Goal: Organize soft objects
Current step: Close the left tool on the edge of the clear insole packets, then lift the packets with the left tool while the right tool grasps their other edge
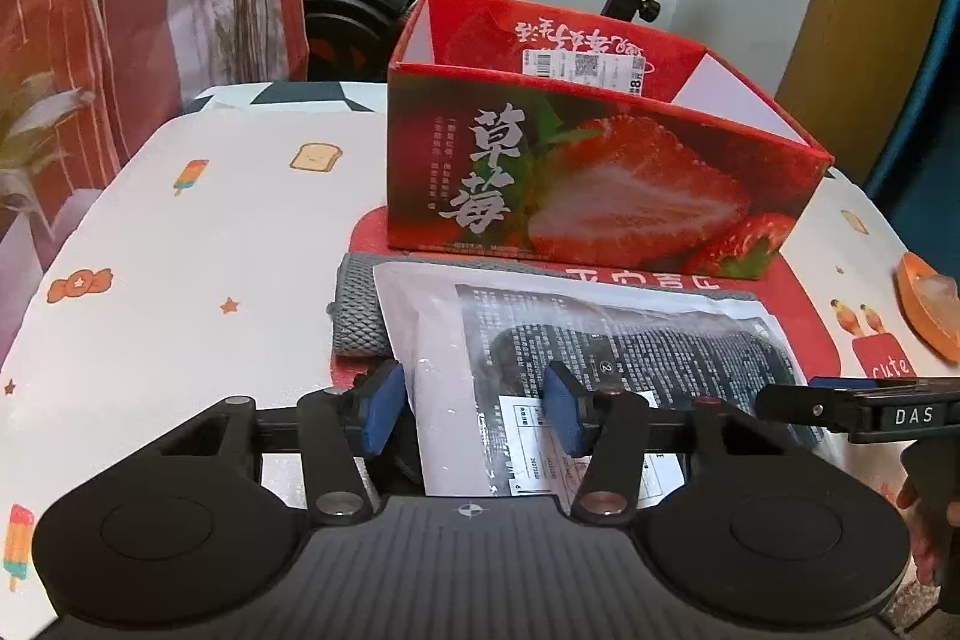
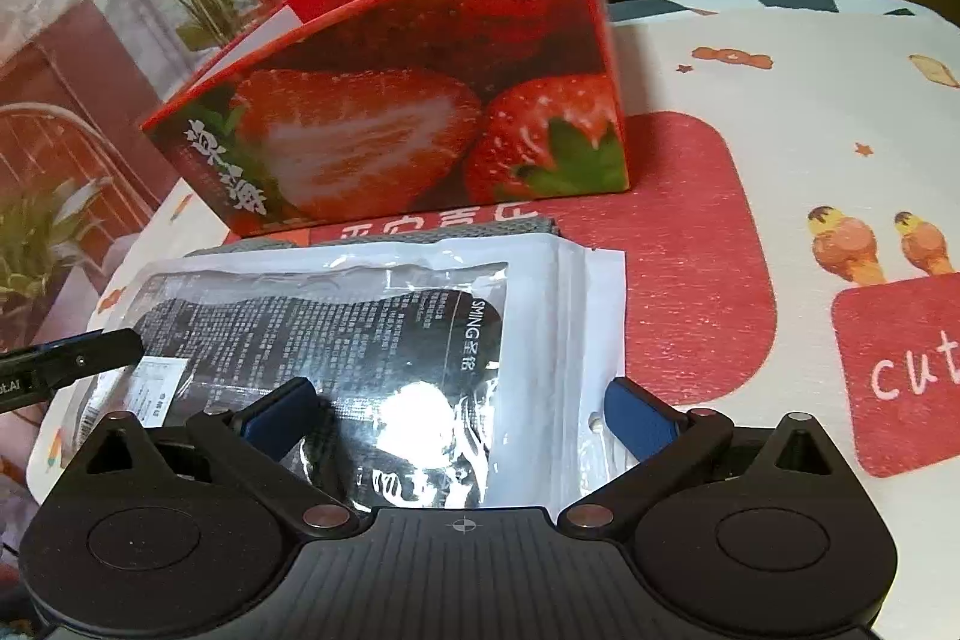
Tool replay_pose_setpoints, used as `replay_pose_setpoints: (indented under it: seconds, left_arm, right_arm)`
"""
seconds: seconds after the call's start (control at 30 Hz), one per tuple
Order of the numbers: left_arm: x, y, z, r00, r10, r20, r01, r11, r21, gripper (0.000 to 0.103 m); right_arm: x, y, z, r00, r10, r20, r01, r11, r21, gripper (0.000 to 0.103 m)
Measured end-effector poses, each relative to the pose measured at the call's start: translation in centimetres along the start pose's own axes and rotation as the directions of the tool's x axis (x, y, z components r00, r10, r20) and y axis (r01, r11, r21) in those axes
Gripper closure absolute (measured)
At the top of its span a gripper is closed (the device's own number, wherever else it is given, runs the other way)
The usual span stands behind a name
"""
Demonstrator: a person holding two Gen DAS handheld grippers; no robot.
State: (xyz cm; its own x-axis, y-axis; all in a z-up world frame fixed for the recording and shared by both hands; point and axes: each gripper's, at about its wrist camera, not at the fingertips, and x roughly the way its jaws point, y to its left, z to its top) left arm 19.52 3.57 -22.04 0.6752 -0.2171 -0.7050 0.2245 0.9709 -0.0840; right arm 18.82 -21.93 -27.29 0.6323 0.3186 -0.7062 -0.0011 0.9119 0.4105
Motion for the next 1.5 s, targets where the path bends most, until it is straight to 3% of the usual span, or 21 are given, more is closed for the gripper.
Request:
replay_pose_setpoints:
  seconds: [0.23, 0.37, 0.6, 0.9, 1.23, 1.5]
  left_arm:
    - [0.5, 0.5, -0.4, 1.000, -0.012, -0.015, 0.011, 0.999, -0.038, 0.050]
    - [0.6, 0.6, -0.4, 0.999, -0.030, -0.022, 0.028, 0.998, -0.052, 0.050]
    - [0.6, 1.2, -0.3, 0.998, -0.063, -0.030, 0.060, 0.994, -0.092, 0.049]
    - [0.2, 1.6, 0.1, 0.992, -0.125, -0.018, 0.122, 0.983, -0.140, 0.045]
    - [-1.7, 2.0, 2.1, 0.987, -0.149, 0.067, 0.158, 0.974, -0.161, 0.045]
    - [-3.5, 1.3, 5.4, 0.976, -0.153, 0.156, 0.173, 0.977, -0.123, 0.045]
  right_arm:
    - [0.0, 0.3, 0.1, 0.998, 0.058, -0.014, -0.058, 0.998, 0.013, 0.007]
    - [-0.6, 0.8, 0.4, 0.996, 0.092, -0.008, -0.092, 0.996, -0.007, 0.025]
    - [-2.0, 2.9, 1.1, 0.999, 0.038, 0.019, -0.034, 0.987, -0.159, 0.030]
    - [-3.7, 4.5, 2.1, 0.998, 0.026, 0.049, -0.011, 0.959, -0.283, 0.046]
    - [-5.8, 5.4, 4.2, 0.993, 0.071, 0.099, -0.037, 0.951, -0.307, 0.050]
    - [-8.1, 6.3, 7.4, 0.976, 0.104, 0.194, -0.033, 0.940, -0.340, 0.050]
